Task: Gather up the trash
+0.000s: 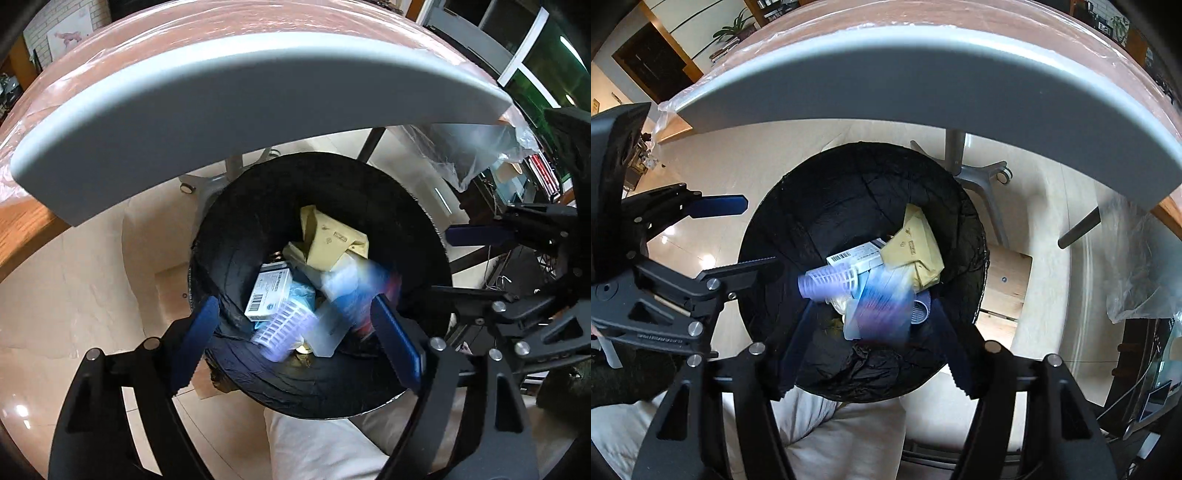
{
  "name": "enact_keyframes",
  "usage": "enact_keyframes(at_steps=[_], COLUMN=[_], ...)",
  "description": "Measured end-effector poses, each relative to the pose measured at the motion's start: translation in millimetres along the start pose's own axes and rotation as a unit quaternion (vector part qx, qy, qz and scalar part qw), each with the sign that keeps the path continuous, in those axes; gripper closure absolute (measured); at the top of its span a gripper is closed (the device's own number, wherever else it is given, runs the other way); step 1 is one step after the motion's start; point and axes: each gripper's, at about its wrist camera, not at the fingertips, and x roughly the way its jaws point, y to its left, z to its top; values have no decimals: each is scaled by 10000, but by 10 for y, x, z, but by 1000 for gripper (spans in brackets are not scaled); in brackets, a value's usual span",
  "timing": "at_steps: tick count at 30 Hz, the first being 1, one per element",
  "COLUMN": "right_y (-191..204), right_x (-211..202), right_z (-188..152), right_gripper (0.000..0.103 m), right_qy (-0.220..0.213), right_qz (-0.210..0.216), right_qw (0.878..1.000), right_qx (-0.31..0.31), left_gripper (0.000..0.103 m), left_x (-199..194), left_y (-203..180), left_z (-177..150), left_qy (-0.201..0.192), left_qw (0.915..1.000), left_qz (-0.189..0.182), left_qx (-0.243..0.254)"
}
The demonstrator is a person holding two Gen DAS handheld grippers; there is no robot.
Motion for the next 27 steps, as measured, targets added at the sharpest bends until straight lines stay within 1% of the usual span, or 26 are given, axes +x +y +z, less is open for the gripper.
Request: enact_keyframes(at_steps=[6, 8, 9, 11, 12, 13, 14, 15, 16, 17, 20, 21, 23, 24, 26, 27], right_y=[-28, -51, -55, -25, -26, -27, -49, -89, -156, -220, -676, -842, -1185, -1334, -1646, -1764], right_x=[-157, -280, -384, -736, -855, -1051, -1206, -1306, -1408, -1466, -1454, -1408, -1281, -1203, -1051, -988], right_z=[-47, -80, -87, -58, -37, 26, 107, 189, 301, 394, 880, 1011, 1260, 1349, 1569, 1616], right_gripper=[38, 38, 38, 38, 35, 30, 16, 6, 4, 4, 4, 4, 4, 4, 4, 4], right_qy=[-80, -96, -143, -515, -658, -944, -1219, -1437, -1699, -1867, -2215, -2296, -2273, -2231, -2034, -1985], right_qz=[-14, -6, 16, 161, 150, 53, -126, -278, -440, -573, -1217, -1338, -1635, -1705, -1885, -1911], right_qw=[10000, 9999, 9999, 9985, 9977, 9955, 9923, 9891, 9844, 9807, 9674, 9636, 9584, 9576, 9568, 9565], right_qx=[43, 85, 92, 17, -24, -103, -157, -168, -157, -129, 170, 276, 554, 647, 871, 958], left_gripper=[17, 17, 17, 17, 17, 15, 10, 3, 2, 2, 2, 2, 2, 2, 2, 2], left_x=[-78, -232, -307, -678, -835, -1013, -1163, -1325, -1415, -1495, -1487, -1438, -1341, -1250, -1089, -1032], left_y=[62, 77, 69, 56, 67, 89, 124, 203, 281, 420, 796, 994, 1252, 1433, 1663, 1760], left_z=[-50, -58, -36, 35, 68, 135, 208, 321, 418, 565, 918, 1074, 1276, 1413, 1594, 1653], left_qy=[-1, -94, -183, -681, -902, -1163, -1410, -1728, -1942, -2160, -2298, -2352, -2275, -2240, -2128, -2072], left_qw=[10000, 9999, 9997, 9976, 9958, 9932, 9900, 9849, 9806, 9754, 9686, 9655, 9643, 9629, 9620, 9621], left_qz=[8, -26, -43, -123, -110, -85, -41, 82, 201, 355, 715, 799, 888, 951, 1076, 1103], left_qx=[-57, -107, -126, -96, -77, -69, -76, -115, -164, -274, -629, -785, -1024, -1167, -1330, -1387])
